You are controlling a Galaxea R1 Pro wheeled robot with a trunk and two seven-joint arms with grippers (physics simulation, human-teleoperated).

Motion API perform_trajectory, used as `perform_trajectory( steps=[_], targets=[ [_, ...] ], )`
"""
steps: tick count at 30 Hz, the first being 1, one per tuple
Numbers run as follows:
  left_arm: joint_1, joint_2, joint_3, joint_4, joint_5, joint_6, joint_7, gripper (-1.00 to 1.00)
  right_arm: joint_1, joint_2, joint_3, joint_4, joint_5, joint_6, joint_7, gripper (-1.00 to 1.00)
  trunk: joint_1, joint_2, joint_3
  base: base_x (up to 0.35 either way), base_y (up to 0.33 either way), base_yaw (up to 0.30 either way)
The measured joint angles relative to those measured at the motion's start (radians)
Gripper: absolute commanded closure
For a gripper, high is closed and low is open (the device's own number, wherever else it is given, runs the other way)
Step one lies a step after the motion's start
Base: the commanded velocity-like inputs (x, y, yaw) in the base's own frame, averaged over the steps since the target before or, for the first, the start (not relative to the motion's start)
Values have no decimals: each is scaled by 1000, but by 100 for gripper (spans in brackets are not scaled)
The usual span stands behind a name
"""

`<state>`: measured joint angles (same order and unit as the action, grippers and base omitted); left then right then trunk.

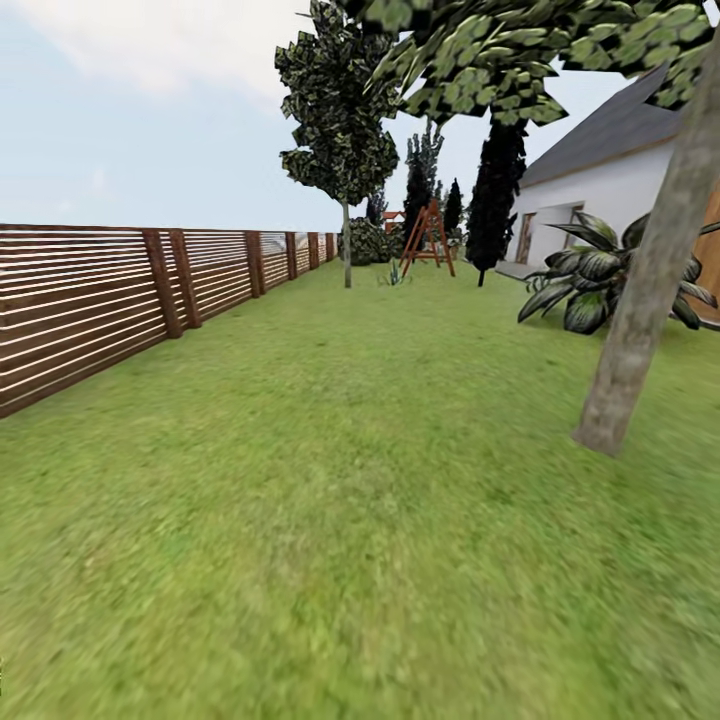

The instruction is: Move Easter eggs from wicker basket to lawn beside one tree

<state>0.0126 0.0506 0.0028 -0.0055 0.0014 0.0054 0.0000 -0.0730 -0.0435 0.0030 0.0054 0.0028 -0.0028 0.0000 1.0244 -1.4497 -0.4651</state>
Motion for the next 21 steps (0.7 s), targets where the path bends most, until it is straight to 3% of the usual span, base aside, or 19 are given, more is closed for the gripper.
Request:
perform_trajectory(
  steps=[6, 21],
  targets=[
    [0, 0, 0, 0, 0, 0, 0, -100, 0, -1, 1, 0, 0, 0, 0, -100, 0, 0, 0, 330, 0, 105],
    [0, 0, 0, 0, 0, -1, 0, -100, 0, -2, 0, 0, 0, 6, 1, -100, 0, 0, 0, 330, 0, 3]
  ],
)
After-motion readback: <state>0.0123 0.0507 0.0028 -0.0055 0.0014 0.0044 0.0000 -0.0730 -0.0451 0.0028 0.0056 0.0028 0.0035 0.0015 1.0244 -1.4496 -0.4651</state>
